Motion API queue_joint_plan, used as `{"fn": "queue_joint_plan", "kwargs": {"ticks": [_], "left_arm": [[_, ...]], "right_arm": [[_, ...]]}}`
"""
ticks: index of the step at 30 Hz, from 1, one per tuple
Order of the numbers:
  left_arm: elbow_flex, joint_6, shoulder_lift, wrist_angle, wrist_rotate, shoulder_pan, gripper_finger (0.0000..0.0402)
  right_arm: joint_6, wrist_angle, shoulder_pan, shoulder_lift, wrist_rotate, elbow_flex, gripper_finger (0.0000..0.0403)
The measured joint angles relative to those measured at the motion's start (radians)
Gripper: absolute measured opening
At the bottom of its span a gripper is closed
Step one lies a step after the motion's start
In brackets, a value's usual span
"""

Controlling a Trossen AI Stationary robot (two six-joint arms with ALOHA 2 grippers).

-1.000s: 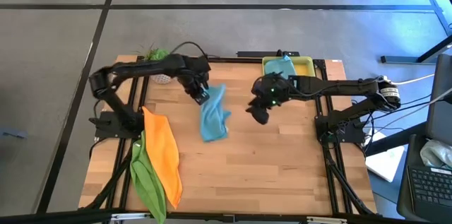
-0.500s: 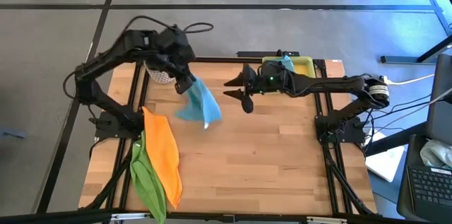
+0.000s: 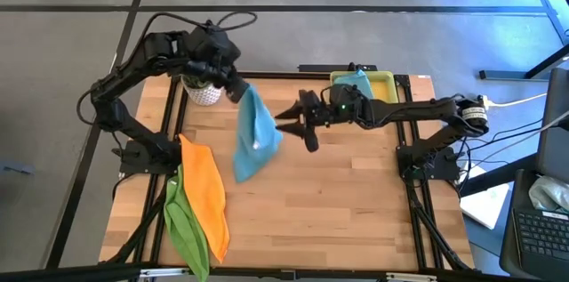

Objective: Fold microfiber towels
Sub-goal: Fold the right blue microfiber towel

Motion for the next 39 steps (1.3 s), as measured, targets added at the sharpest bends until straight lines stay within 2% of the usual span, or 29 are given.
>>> {"fn": "queue_joint_plan", "kwargs": {"ticks": [4, 7, 13, 18, 20, 24, 33, 39], "left_arm": [[0.000, -0.124, 0.006, 0.107, -0.127, 0.020, 0.0000], [0.001, -0.143, 0.015, 0.197, -0.155, 0.023, 0.0000], [0.000, -0.171, 0.038, 0.261, -0.122, 0.011, 0.0000], [-0.002, -0.181, 0.051, 0.314, -0.115, -0.002, 0.0000], [0.000, -0.183, 0.048, 0.348, -0.118, -0.001, 0.0000], [0.000, -0.182, 0.049, 0.379, -0.146, 0.000, 0.0000], [0.000, -0.163, 0.063, 0.407, -0.170, -0.001, 0.0000], [0.000, -0.162, 0.114, 0.445, -0.150, -0.005, 0.0000]], "right_arm": [[0.171, -0.065, 0.042, 0.000, 0.131, 0.017, 0.0175], [0.218, -0.067, 0.048, 0.000, 0.218, 0.038, 0.0195], [0.054, -0.148, 0.033, 0.000, 0.484, 0.100, 0.0259], [-0.104, -0.132, -0.004, 0.004, 0.696, 0.119, 0.0274], [-0.121, -0.103, -0.018, 0.017, 0.703, 0.120, 0.0274], [-0.118, -0.028, -0.032, 0.045, 0.618, 0.120, 0.0274], [-0.089, 0.059, -0.005, 0.050, 0.682, 0.139, 0.0274], [0.038, 0.058, -0.024, 0.120, 0.613, 0.159, 0.0267]]}}
